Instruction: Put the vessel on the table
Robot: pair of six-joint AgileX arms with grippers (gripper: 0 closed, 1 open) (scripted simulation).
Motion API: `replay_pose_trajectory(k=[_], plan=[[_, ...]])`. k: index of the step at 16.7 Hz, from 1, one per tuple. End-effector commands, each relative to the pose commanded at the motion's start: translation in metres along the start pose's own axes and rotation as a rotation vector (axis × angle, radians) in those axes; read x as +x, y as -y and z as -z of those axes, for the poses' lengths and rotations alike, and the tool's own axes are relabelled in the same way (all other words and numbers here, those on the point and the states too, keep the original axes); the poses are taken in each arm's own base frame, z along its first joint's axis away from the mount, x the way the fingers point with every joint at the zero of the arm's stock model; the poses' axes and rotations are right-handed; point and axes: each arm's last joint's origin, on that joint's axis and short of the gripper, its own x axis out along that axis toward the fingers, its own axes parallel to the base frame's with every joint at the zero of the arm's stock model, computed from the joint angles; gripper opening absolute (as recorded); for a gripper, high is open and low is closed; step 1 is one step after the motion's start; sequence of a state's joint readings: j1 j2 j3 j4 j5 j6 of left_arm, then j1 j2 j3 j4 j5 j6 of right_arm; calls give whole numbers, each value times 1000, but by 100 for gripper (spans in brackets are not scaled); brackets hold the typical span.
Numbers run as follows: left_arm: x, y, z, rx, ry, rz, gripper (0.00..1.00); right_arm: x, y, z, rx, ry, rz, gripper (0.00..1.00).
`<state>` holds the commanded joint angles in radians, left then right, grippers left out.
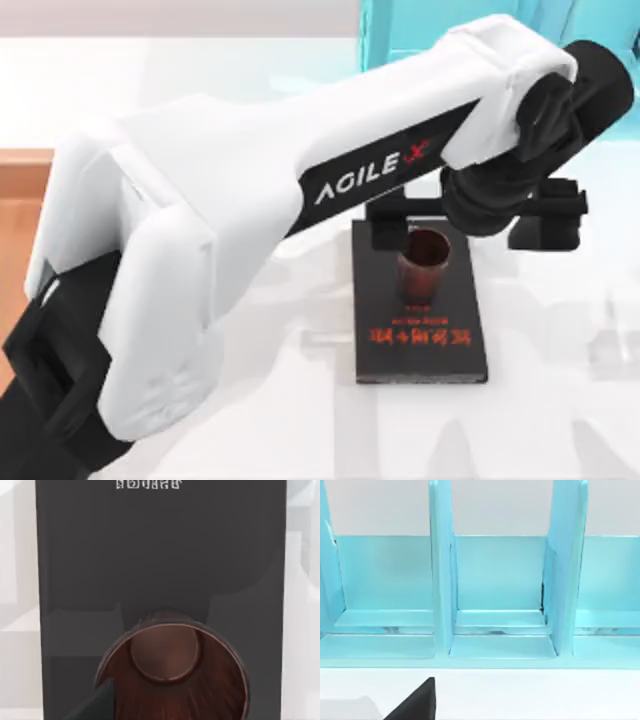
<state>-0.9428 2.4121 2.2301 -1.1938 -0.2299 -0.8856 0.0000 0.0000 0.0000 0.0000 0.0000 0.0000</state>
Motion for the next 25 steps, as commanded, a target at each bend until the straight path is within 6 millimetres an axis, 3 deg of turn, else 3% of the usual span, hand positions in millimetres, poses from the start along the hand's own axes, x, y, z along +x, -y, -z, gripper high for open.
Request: replay_pose_trajectory(k=[3,8,21,25], plan=[[28,-2,3,1,-3,-4,100,0,0,0,0,0,0,100],[32,-3,3,2,-4,-5,100,0,0,0,0,0,0,100],[32,-3,3,2,-4,-5,2,0,0,0,0,0,0,100],[32,-3,3,2,-4,-5,0,0,0,0,0,0,0,100]])
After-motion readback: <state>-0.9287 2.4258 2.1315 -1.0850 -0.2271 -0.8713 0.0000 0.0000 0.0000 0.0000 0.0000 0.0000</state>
